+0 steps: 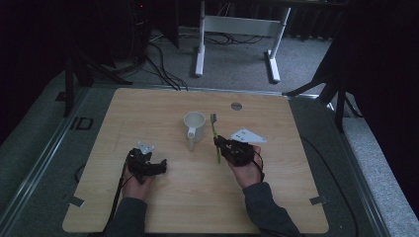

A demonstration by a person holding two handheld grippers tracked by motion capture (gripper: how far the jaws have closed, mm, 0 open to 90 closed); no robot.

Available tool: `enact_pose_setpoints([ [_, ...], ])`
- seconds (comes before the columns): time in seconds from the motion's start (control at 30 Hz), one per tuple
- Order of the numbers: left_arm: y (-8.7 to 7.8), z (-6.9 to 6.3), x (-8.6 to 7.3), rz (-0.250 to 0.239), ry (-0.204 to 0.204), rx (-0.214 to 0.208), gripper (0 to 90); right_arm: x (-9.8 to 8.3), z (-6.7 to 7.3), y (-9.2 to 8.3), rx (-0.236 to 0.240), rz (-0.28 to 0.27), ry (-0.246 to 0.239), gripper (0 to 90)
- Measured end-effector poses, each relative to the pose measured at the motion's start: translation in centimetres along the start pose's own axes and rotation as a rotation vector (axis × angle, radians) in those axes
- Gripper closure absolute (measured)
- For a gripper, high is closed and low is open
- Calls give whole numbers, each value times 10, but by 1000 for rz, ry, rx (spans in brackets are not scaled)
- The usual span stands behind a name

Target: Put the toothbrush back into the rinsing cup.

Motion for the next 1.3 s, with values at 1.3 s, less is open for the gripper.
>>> enact_pose_setpoints([
  [1.3,0,0,0,0,0,0,102,24,6,9,2,-91,-54,823],
])
Point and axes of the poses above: each handheld gripper's, and its own axes: y roughly forward along the jaws, x roughly out of its top, z roughly to its left, the point moved 8 cm from there along y, roughly forward along the jaws, and after that the axes turned 11 degrees about z, right-handed, at the moved point
